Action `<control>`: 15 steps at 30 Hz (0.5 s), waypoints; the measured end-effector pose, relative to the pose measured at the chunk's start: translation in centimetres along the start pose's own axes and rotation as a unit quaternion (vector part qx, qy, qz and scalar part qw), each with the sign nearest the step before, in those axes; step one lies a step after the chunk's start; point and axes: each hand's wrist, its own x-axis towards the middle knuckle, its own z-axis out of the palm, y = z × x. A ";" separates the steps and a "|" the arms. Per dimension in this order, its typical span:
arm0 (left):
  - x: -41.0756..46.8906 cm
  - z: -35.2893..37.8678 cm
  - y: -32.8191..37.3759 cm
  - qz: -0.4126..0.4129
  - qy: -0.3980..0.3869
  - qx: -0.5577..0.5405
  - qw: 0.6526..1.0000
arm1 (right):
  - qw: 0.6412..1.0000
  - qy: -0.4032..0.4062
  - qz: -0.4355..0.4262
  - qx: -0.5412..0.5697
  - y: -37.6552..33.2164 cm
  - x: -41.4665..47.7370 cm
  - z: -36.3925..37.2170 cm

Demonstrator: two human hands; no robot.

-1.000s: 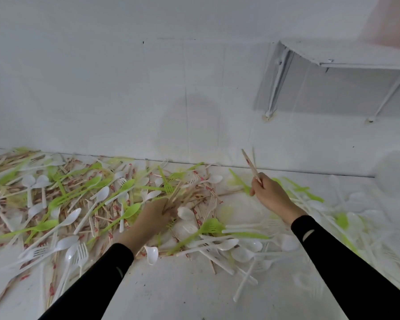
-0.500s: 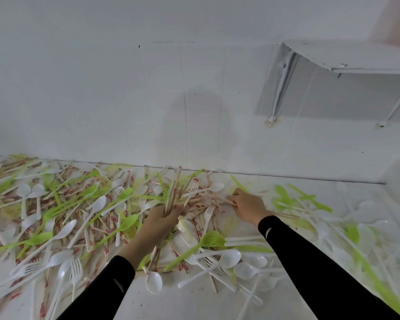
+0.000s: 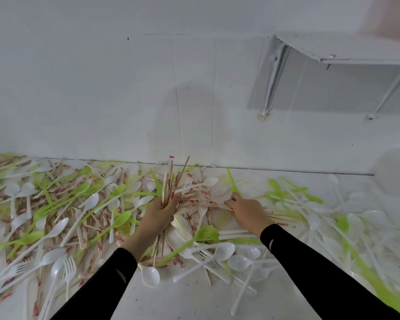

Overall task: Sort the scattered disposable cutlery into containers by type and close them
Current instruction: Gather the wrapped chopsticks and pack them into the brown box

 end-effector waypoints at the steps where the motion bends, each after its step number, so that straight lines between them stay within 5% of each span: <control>1: 0.0 0.1 -0.1 0.006 -0.006 0.000 1.000 | 1.000 0.004 0.004 -0.004 -0.1 0.1 -0.1; 9: -0.1 -0.2 -0.7 0.028 0.021 0.030 0.999 | 1.000 0.011 -0.011 -0.011 0.1 -0.8 -0.7; 15: 0.0 1.6 -1.4 0.027 0.011 0.087 0.996 | 0.996 0.031 0.065 0.048 3.5 -2.8 -3.8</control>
